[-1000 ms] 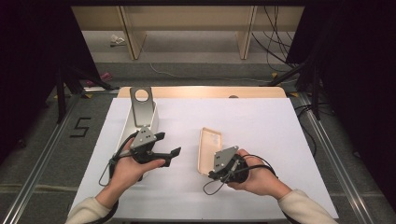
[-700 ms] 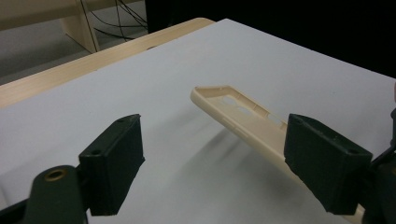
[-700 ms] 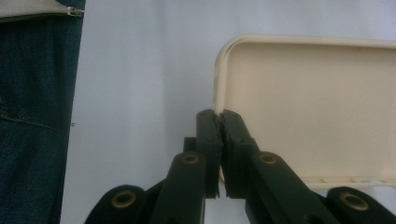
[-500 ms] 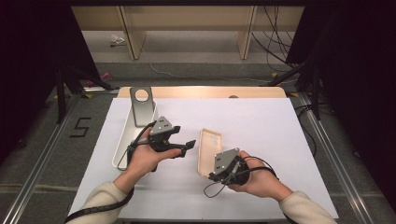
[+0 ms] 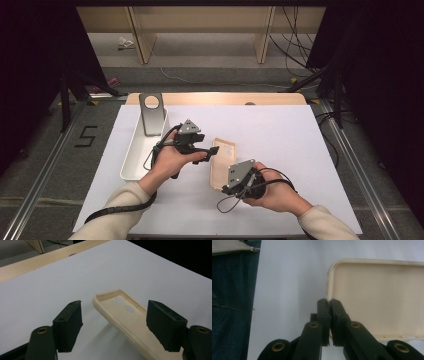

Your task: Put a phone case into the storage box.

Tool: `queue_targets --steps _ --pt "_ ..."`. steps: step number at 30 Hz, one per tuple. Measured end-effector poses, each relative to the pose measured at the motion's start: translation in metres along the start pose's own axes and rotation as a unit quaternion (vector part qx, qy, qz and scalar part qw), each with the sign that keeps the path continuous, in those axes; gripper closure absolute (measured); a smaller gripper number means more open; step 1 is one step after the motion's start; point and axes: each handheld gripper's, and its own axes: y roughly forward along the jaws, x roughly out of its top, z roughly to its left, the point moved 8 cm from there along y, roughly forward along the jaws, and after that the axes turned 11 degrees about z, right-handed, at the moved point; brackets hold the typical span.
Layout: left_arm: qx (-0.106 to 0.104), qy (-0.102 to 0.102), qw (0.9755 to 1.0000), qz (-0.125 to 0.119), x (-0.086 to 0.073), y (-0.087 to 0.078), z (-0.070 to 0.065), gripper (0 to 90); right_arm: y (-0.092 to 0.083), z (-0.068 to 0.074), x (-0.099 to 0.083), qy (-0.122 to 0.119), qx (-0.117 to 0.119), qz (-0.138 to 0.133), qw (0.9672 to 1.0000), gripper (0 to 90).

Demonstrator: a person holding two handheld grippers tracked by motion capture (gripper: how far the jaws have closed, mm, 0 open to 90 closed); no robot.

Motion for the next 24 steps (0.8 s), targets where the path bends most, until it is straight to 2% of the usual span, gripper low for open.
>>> queue_targets --steps 7,15,18,24 --pt "0.015 -0.036 0.9988 0.031 -0.001 0.015 0.011 39.1 -0.001 0.001 0.002 -0.004 -0.001 -0.001 1.0 87.4" --pt "-0.002 -0.059 0.9972 0.047 -0.001 0.022 0.012 48.8 -0.001 0.002 0.004 -0.012 -0.004 0.0 0.9999 87.4" --pt "-0.015 -0.079 0.9953 0.053 -0.002 0.024 0.012 53.2 -0.001 0.004 0.005 -0.014 -0.004 0.001 0.9999 87.4" --pt "-0.033 -0.115 0.9918 0.044 0.0 0.023 0.01 63.9 0.001 0.005 0.005 -0.019 -0.004 0.002 0.9998 87.4"
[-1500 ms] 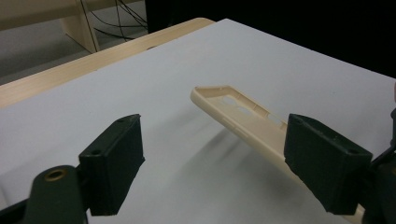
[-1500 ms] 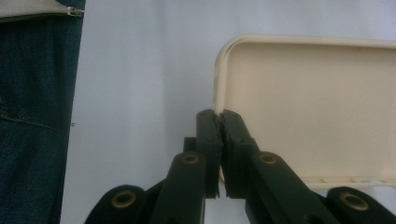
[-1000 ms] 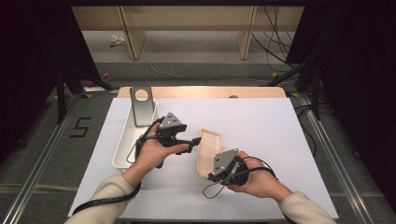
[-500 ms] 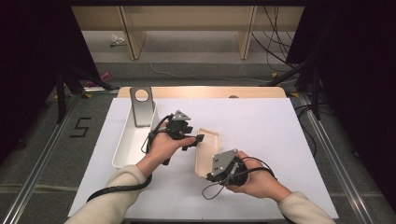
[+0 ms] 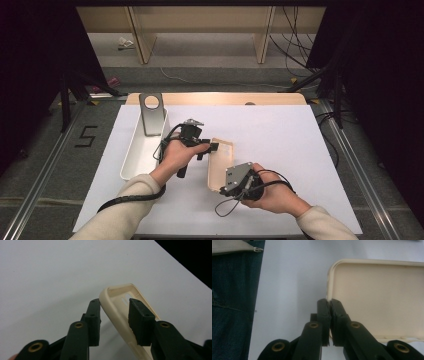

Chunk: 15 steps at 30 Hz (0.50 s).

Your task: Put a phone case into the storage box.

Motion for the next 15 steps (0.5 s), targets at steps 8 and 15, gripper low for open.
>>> queue_targets --steps 8,15 --pt "-0.02 -0.021 0.9991 -0.03 0.01 -0.012 -0.016 75.5 0.009 0.003 0.002 -0.007 0.0 0.011 0.9999 87.7" --pt "-0.031 -0.013 0.998 -0.054 0.019 -0.022 -0.035 81.8 0.013 0.0 0.001 -0.002 -0.015 0.021 0.9997 87.0"
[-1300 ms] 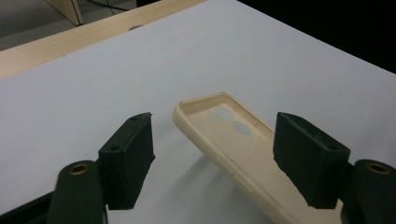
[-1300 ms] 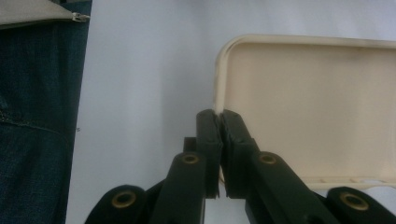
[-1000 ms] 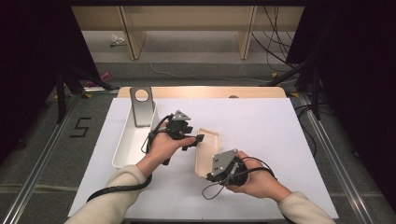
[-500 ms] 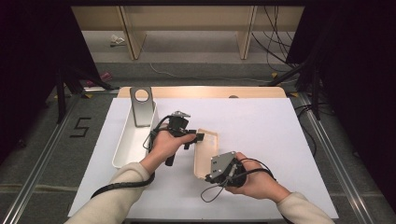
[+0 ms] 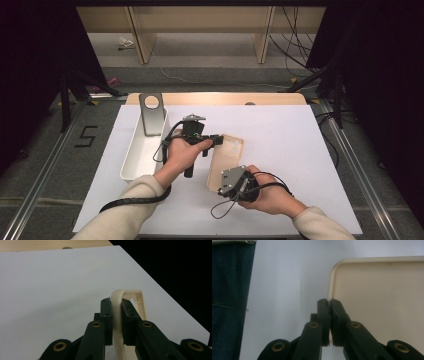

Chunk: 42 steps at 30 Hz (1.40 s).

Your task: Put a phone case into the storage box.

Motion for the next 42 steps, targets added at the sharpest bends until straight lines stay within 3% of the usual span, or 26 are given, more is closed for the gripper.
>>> queue_targets --steps 2,5,10,17,21,26,30,35,42 --pt "0.001 0.016 0.9998 -0.01 0.003 -0.003 -0.005 82.1 0.001 -0.001 0.0 0.005 -0.002 -0.001 1.0 83.9" --pt "0.039 0.066 0.9968 -0.022 0.007 -0.007 -0.007 82.4 0.001 -0.005 -0.001 0.013 -0.015 -0.011 0.9997 71.2" --pt "0.06 0.097 0.9927 -0.04 0.01 -0.015 -0.002 82.3 -0.004 -0.018 -0.002 0.046 -0.041 -0.041 0.9973 49.0" --pt "0.088 0.137 0.9844 -0.067 0.012 -0.03 0.006 82.2 -0.011 -0.034 -0.009 0.111 -0.06 -0.066 0.9898 31.8" --pt "0.096 0.144 0.982 -0.076 0.013 -0.038 0.01 82.2 -0.016 -0.042 -0.014 0.149 -0.063 -0.086 0.9831 23.7" --pt "0.1 0.144 0.9809 -0.085 0.014 -0.046 0.015 82.2 -0.024 -0.051 -0.02 0.184 -0.071 -0.114 0.9738 17.1" --pt "0.102 0.141 0.9803 -0.093 0.016 -0.053 0.018 82.2 -0.028 -0.058 -0.028 0.209 -0.075 -0.129 0.9664 16.9" --pt "0.105 0.138 0.9793 -0.104 0.019 -0.062 0.022 82.2 -0.032 -0.061 -0.033 0.225 -0.076 -0.14 0.9612 16.9" --pt "0.102 0.138 0.978 -0.119 0.023 -0.072 0.026 82.1 -0.038 -0.067 -0.045 0.254 -0.08 -0.155 0.9513 16.9"
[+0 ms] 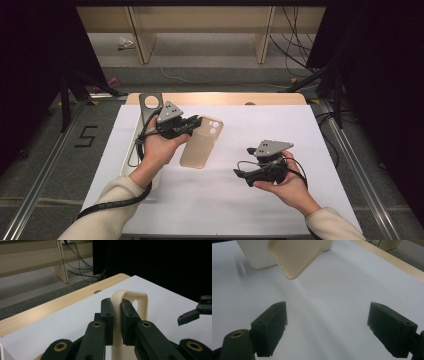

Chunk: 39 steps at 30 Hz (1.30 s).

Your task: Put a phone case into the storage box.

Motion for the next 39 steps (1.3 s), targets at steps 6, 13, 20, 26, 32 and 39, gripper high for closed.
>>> queue_targets --steps 6,13,20,26,32,39 --pt "0.001 0.002 0.9999 -0.01 0.003 -0.005 0.006 82.1 -0.004 -0.006 -0.004 0.015 -0.004 -0.005 0.9999 16.8" --pt "0.005 -0.001 0.9997 -0.024 0.009 -0.014 0.014 82.1 -0.009 -0.012 -0.008 0.028 -0.011 -0.01 0.9995 16.3" --pt "0.008 0.004 0.9993 -0.036 0.013 -0.023 0.021 82.1 -0.011 -0.016 -0.011 0.036 -0.016 -0.011 0.9992 16.3" --pt "0.012 0.012 0.9989 -0.045 0.014 -0.028 0.027 82.1 -0.015 -0.022 -0.014 0.046 -0.025 -0.013 0.9985 16.3" --pt "0.017 0.01 0.9985 -0.051 0.016 -0.032 0.033 82.1 -0.018 -0.026 -0.016 0.052 -0.03 -0.015 0.9981 16.3" --pt "0.022 0.007 0.9979 -0.06 0.019 -0.038 0.042 82.1 -0.02 -0.028 -0.018 0.058 -0.03 -0.017 0.9977 16.3"
